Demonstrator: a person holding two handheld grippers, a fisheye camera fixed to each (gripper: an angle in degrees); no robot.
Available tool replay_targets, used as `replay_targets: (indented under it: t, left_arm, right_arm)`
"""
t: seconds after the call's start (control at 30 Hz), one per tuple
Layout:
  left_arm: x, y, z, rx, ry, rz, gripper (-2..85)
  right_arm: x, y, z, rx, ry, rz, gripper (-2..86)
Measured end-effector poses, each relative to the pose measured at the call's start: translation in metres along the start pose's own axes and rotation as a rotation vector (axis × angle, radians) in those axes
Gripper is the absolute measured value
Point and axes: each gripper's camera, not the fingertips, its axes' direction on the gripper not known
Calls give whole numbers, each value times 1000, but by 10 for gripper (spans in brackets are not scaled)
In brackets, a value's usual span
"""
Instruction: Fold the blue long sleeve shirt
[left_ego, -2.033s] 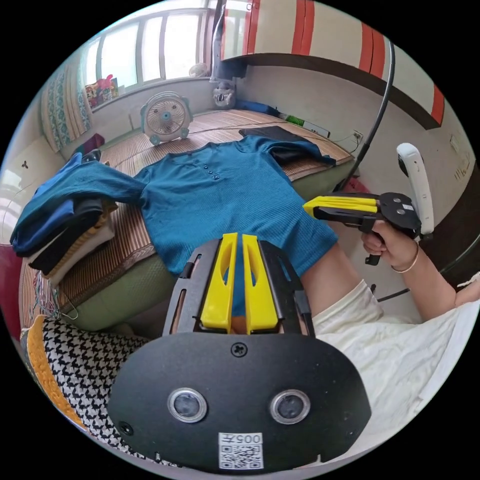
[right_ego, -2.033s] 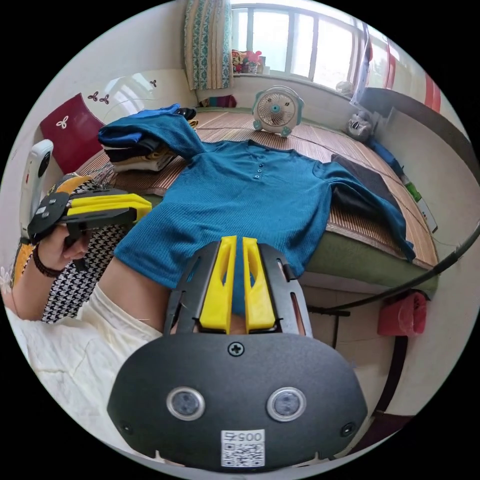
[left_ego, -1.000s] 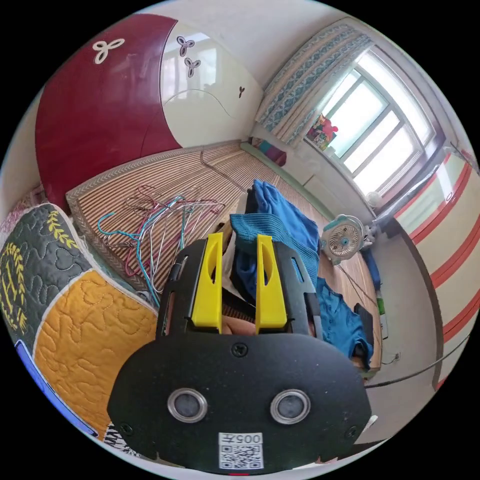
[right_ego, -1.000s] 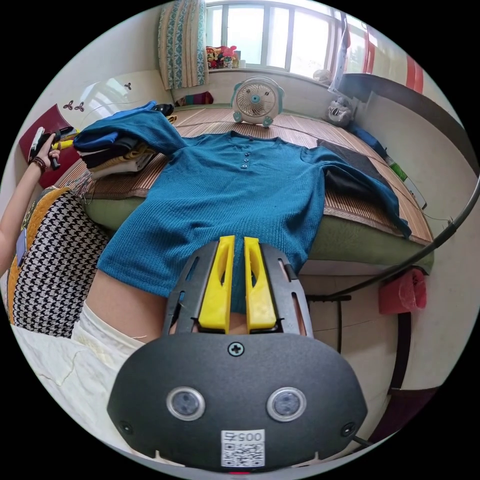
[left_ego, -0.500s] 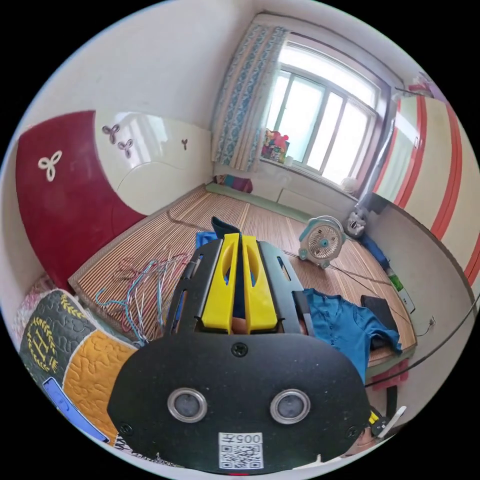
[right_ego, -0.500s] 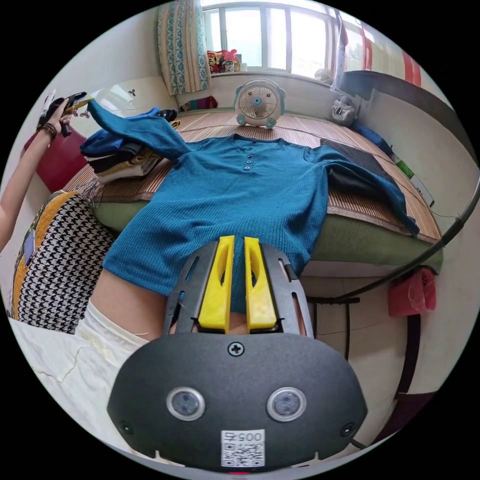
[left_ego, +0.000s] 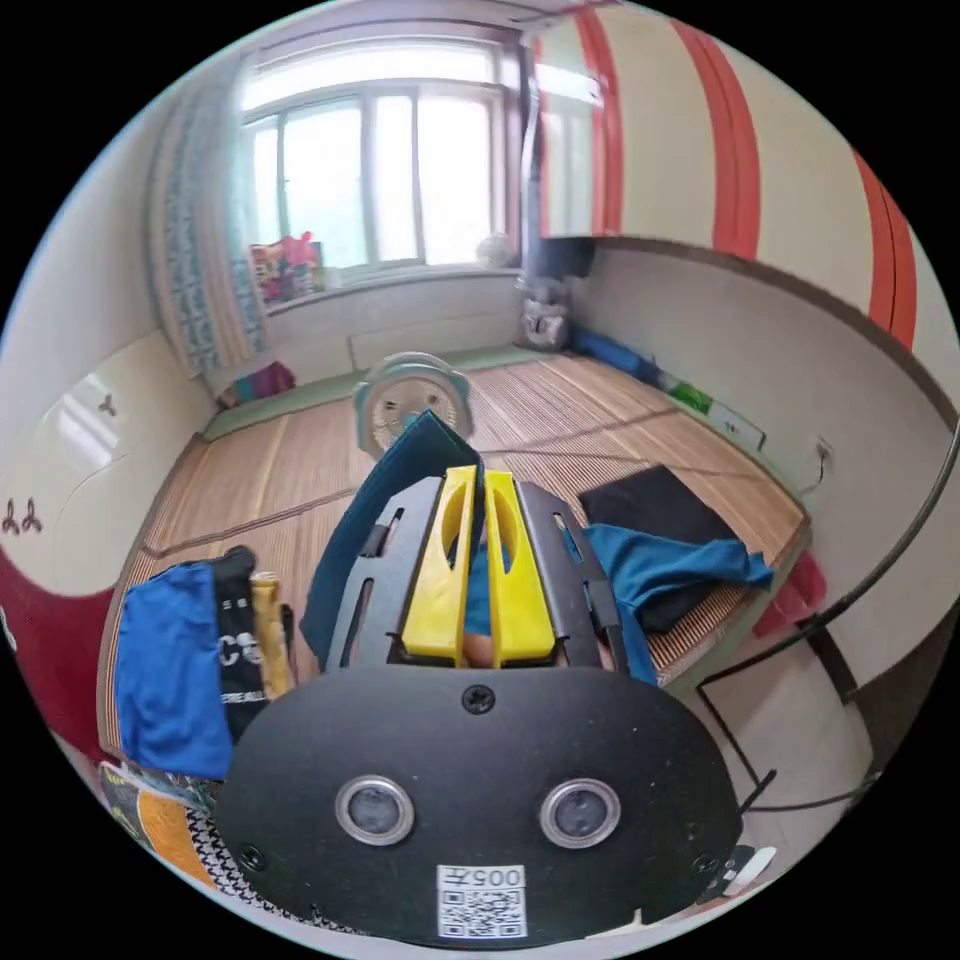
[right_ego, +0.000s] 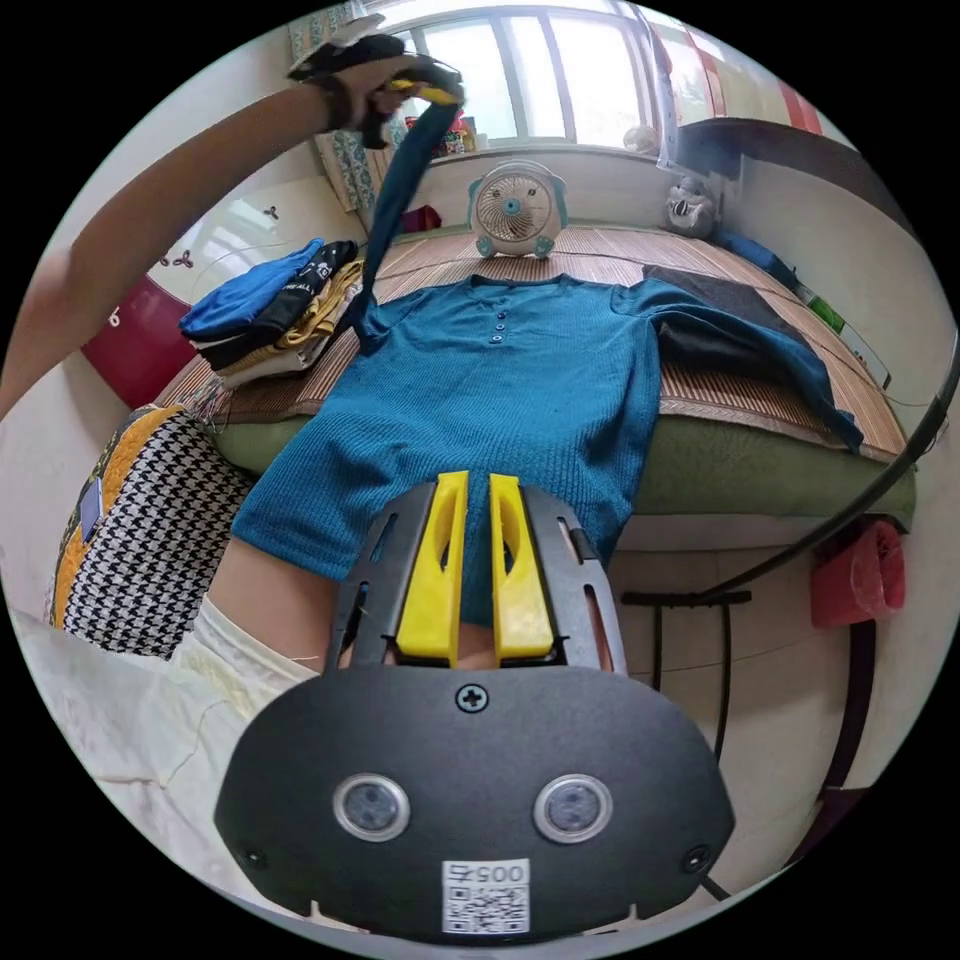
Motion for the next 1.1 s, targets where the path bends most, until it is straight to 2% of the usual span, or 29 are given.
replay_targets:
  t: [0.1,0.2,0.37,0.47,0.6,0.73,0.93,1.03,1.1]
  left_arm:
    - [81,2,83,-165,97,101,93]
    - [139,24,140,-279,190,143,92]
    - [165,71,177,-284,285,195,87]
    - [133,84,185,-240,273,153,78]
    - [60,82,164,-54,280,49,74]
    - [-21,77,160,69,108,-161,85]
    - [-107,86,199,81,-59,-429,83]
    - [-133,97,225,31,-112,-504,82]
    - [-142,107,238,1,-121,-526,82]
  right_arm:
    - [5,-2,2,-10,-15,-3,48]
    - [8,-3,1,-25,-32,-11,51]
    - [25,-10,0,-43,-53,6,45]
    - [41,-30,-1,6,-40,31,45]
    - [62,-77,6,83,15,41,47]
    - [84,-154,37,154,91,62,58]
    - [99,-276,99,202,132,122,80]
    - [101,-321,142,140,204,110,81]
    - [108,-335,170,90,182,127,78]
